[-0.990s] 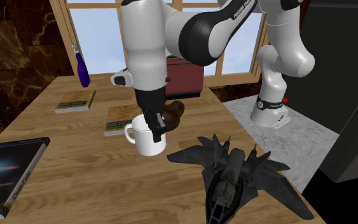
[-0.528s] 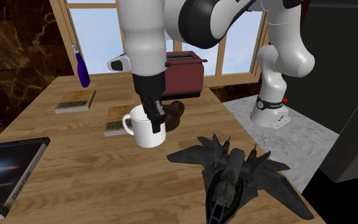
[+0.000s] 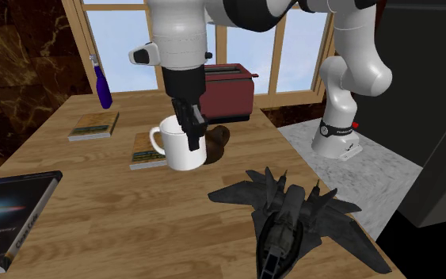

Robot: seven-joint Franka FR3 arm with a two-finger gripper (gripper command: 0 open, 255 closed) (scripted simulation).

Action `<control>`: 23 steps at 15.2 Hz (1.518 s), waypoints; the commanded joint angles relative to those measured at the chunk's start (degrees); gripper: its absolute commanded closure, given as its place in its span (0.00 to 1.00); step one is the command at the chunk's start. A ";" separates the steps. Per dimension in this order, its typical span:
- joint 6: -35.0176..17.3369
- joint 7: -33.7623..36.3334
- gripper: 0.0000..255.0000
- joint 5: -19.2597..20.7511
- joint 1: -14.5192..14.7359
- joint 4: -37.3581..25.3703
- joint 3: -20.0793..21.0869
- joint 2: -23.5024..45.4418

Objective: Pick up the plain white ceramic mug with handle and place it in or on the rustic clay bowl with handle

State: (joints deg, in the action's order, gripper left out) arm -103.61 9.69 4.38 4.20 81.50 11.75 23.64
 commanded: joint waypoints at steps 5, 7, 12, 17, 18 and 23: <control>4.68 -0.09 1.00 -0.05 0.21 -4.67 0.08 -0.03; 6.28 -0.11 1.00 -0.04 0.30 -6.39 0.10 0.09; 8.43 -1.11 1.00 -0.42 -0.48 -6.90 -0.05 -1.59; 6.09 -6.46 1.00 -2.35 -4.94 4.23 -1.40 -10.56; 5.82 -7.61 1.00 -2.69 -5.72 6.04 -1.78 -12.14; 5.21 -13.58 1.00 -3.97 -9.35 13.56 -4.11 -19.15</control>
State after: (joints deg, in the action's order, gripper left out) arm -98.48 -2.43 0.64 -4.33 93.84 8.20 5.84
